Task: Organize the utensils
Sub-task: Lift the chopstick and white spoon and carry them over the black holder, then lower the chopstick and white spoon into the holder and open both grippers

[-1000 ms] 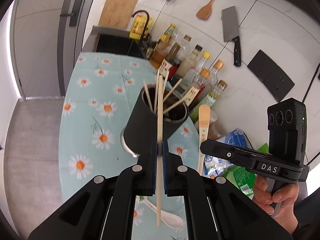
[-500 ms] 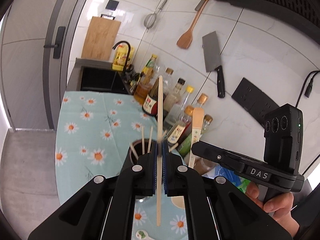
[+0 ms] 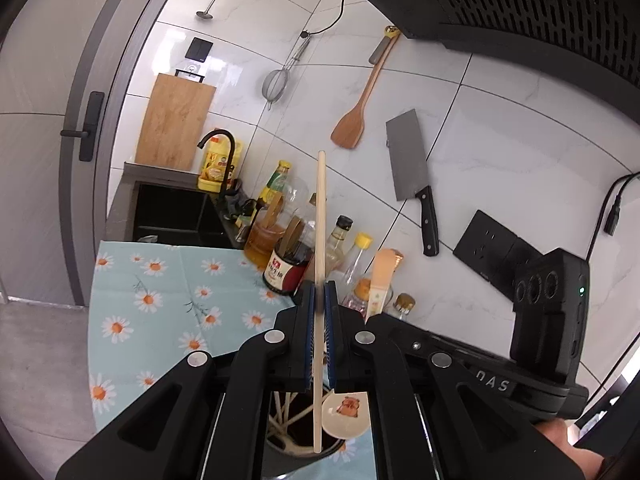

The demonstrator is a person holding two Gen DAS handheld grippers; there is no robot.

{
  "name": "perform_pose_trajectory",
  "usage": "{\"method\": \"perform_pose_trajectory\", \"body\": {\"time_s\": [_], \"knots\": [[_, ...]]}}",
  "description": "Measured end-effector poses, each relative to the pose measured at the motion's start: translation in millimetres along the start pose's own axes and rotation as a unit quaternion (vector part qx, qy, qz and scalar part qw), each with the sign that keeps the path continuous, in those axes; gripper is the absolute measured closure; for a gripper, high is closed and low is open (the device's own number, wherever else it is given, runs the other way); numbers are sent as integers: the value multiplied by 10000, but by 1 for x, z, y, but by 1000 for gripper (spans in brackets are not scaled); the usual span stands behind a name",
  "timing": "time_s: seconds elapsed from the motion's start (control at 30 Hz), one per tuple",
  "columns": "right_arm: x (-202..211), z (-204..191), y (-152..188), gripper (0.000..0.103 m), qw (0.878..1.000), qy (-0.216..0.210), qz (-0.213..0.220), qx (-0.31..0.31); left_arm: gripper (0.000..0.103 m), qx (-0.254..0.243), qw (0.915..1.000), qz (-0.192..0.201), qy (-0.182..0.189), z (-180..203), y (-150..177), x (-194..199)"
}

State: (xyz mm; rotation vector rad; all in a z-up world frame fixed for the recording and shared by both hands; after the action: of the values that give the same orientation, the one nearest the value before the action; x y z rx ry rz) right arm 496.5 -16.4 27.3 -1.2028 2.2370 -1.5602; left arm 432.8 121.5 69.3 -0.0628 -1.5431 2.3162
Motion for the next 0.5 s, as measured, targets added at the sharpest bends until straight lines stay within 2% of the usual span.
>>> {"method": "perform_pose_trajectory", "body": {"time_s": [0.17,0.4,0.43,0.47,0.5], "knots": [[-14,13,9,98,9997,199,-56,112,99,-46,9999,75,79,-5,11,-17],[-25,28,29,97,9993,322,-207,22,99,0,9996,-275,-7,-17,42,-34],[-26,28,31,90,9992,311,-237,-17,98,-7,9995,-324,-43,-18,45,-35],[-26,30,33,77,9991,306,-268,-86,98,-36,9992,-375,-137,-21,49,-36],[-25,32,34,75,9991,330,-258,-113,98,-13,9991,-411,-143,-23,52,-36]]}}
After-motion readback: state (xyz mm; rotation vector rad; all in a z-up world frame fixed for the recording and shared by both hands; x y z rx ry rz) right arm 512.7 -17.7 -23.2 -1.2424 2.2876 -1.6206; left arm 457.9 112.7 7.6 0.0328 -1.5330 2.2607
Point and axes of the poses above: each gripper's, at about its wrist camera, not at the fingertips, and x roughly against the way its jaws point, z to its right, y to its underside, the point moved 8 cm from there along -x, roughly the way its jaws point, and after that the axes turned 10 degrees about z, right-handed, at the moved point
